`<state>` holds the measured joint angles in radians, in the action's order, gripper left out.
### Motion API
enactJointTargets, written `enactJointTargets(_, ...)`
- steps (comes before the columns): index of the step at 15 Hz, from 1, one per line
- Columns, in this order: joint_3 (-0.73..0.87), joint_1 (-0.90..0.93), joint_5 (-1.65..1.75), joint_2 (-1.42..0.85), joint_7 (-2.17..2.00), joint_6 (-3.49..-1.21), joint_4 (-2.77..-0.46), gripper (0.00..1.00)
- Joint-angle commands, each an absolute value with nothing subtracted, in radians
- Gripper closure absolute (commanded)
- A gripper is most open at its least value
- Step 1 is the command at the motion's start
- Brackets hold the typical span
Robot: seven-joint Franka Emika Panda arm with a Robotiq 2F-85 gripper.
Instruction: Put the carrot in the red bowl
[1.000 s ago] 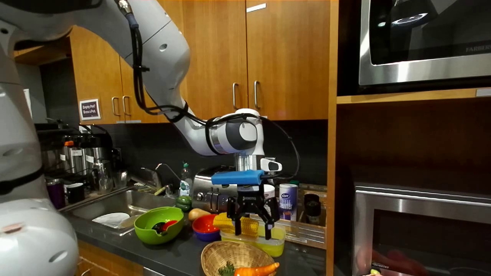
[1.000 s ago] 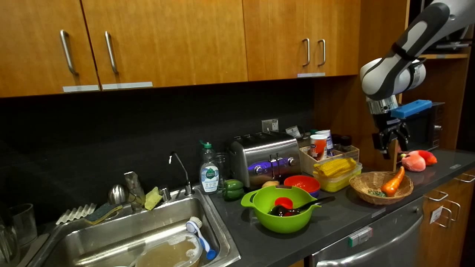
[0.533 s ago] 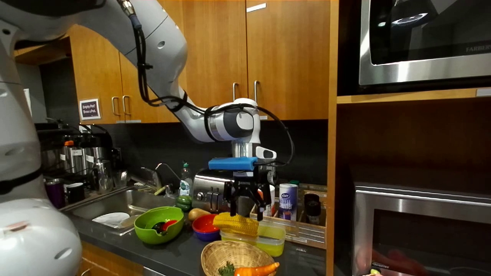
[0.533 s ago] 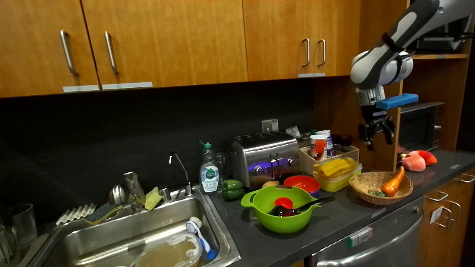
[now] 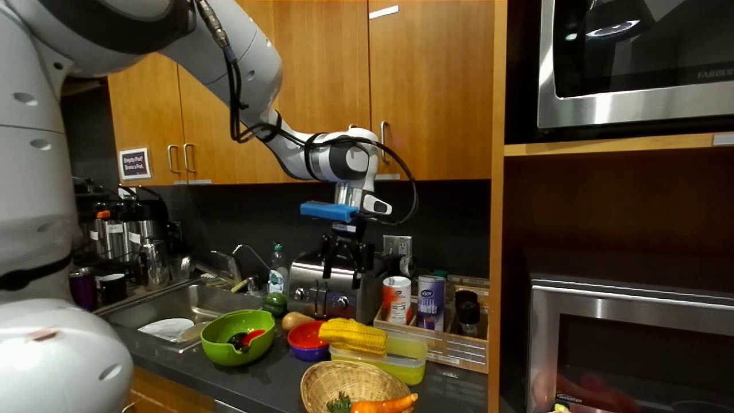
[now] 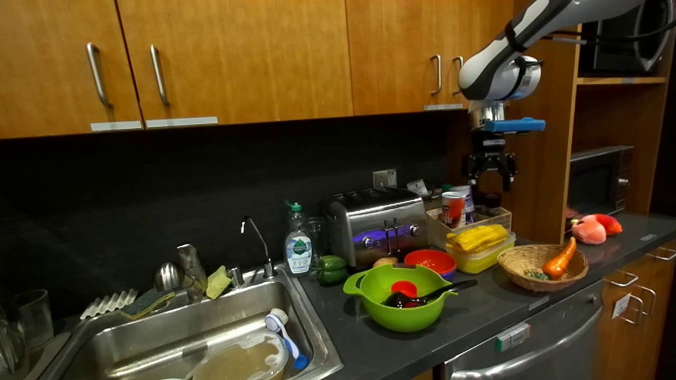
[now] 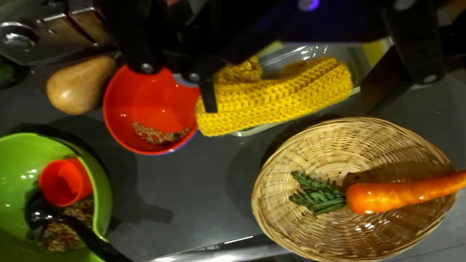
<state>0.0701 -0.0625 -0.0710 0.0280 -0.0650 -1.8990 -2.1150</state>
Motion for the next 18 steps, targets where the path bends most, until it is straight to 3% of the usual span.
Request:
enactJointTargets(1,0.071,-0.064,-0.198,0.01,-0.074,-1.87,-2.071,0.0)
enactJointTargets(9,0.07,-0.065,-0.18,0.015,-0.066,-1.891,-2.088,0.0)
enactJointTargets(18,0.15,-0.148,-0.206,0.055,-0.095,-1.969,-2.27,0.0)
